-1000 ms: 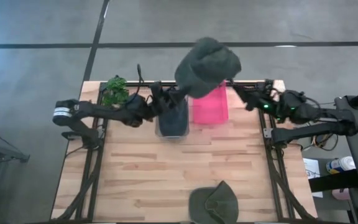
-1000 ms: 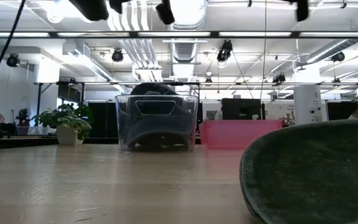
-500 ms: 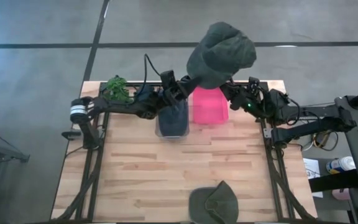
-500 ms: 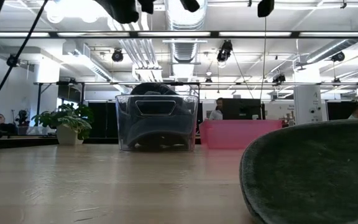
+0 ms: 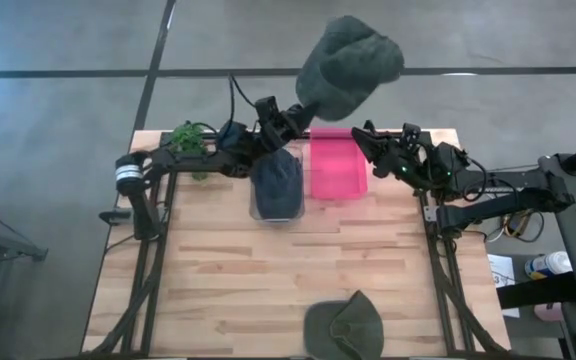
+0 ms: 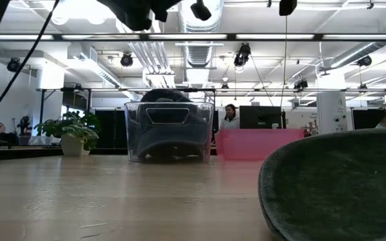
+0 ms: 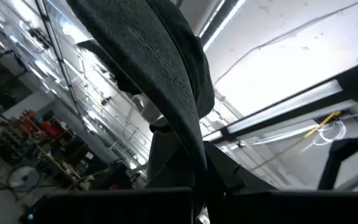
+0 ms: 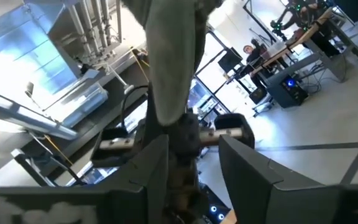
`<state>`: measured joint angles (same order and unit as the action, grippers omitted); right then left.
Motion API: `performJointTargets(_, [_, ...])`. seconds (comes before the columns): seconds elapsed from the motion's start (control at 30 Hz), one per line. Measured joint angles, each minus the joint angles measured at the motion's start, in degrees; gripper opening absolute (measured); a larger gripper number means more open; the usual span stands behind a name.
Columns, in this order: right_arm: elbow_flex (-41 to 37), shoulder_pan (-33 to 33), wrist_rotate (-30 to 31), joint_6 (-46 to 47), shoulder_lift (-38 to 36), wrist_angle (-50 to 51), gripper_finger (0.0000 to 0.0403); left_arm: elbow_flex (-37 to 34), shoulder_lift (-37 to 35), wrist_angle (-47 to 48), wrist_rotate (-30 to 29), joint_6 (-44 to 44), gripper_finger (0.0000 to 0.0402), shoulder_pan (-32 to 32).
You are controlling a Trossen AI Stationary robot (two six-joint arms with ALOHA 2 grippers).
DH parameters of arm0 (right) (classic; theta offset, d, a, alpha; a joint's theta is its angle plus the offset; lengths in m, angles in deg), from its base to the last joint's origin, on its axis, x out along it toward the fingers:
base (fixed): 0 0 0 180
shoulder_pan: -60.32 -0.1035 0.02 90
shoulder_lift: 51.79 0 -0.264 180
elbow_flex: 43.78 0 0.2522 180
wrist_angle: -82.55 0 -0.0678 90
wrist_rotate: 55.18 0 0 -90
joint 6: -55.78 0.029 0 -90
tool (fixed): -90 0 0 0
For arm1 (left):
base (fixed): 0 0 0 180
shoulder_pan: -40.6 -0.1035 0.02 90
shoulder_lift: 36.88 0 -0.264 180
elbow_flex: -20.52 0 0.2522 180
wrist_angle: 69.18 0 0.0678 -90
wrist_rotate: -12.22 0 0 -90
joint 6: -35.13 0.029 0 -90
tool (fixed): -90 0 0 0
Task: Pick & Place hat
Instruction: Put the left green cap into the red bin
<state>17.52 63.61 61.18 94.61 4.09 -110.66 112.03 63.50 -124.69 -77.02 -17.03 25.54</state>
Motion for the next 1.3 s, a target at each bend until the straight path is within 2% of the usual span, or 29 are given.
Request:
performJointTargets(0.4, [0.0, 2.36, -0.05, -1.5, 0.48, -1.96, 0.0201, 1.11, 3.72, 0.2, 1.44, -6.17, 0.0007, -0.84])
performJointTargets(0.6, [0.0, 3.49, 0.42, -3.11, 0.52, -2.0, 0.0203, 3.98, 6.34, 0.25, 1.51, -10.0, 0.0007, -0.69])
performJointTargets(0.77, [0.0, 4.41, -1.22, -5.3, 0.52, -2.16, 0.0194, 7.03, 7.61, -0.28, 3.78, -11.67, 0.0007, -0.69])
performJointTargets(0.97, [0.03, 4.66, -1.76, -7.26, 0.41, -2.58, 0.0162, 7.96, 7.95, 2.03, 4.94, -12.86, 0.0007, -0.66])
performJointTargets(1.17, [0.03, 4.67, -1.78, -10.2, 0.39, -5.28, 0.0096, 7.28, 7.98, 4.59, 5.77, -14.92, 0.0007, -0.58])
performJointTargets(1.3, [0.03, 4.76, -1.02, -10.34, 0.13, -4.9, 0.004, 7.28, 7.98, 6.29, 6.25, -11.03, 0.0009, -0.61])
